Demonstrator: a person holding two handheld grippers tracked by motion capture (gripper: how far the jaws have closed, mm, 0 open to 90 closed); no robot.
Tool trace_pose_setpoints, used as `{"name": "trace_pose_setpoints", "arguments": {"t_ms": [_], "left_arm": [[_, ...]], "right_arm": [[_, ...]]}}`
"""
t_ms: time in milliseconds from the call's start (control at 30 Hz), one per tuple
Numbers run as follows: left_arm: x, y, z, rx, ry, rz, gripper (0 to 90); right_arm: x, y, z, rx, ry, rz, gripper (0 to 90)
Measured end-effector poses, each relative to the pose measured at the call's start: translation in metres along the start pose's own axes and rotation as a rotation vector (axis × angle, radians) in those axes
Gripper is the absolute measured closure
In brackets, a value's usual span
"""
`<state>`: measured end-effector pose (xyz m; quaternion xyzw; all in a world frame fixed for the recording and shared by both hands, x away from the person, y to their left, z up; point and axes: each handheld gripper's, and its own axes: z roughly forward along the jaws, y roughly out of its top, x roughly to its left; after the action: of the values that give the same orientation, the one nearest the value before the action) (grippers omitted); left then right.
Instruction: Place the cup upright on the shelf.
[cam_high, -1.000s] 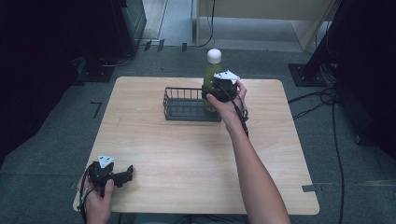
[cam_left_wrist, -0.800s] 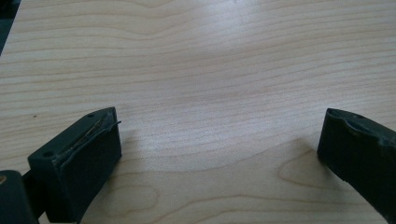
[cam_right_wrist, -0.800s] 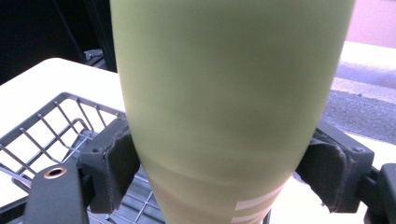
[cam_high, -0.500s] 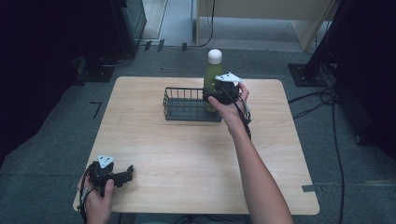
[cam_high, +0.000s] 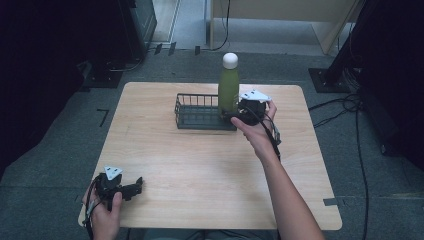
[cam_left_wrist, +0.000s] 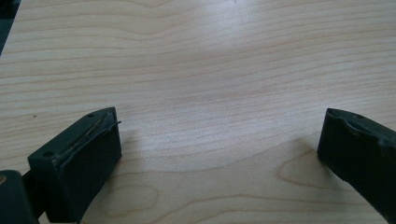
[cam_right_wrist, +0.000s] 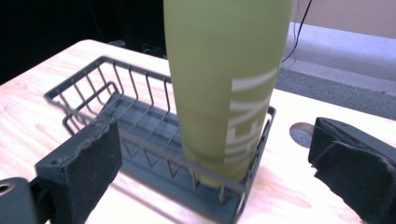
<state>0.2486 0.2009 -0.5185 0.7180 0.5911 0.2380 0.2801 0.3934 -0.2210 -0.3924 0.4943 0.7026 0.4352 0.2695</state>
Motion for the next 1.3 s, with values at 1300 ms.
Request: {"name": "trace_pose_setpoints", "arguments": {"t_ms": [1300], "left_arm": [[0.000,0.000,0.000,0.000,0.000,0.001,0.0]], "right_arm": [[-0.032,-0.093,-0.073,0.050,-0.027,0.012,1.0]]}}
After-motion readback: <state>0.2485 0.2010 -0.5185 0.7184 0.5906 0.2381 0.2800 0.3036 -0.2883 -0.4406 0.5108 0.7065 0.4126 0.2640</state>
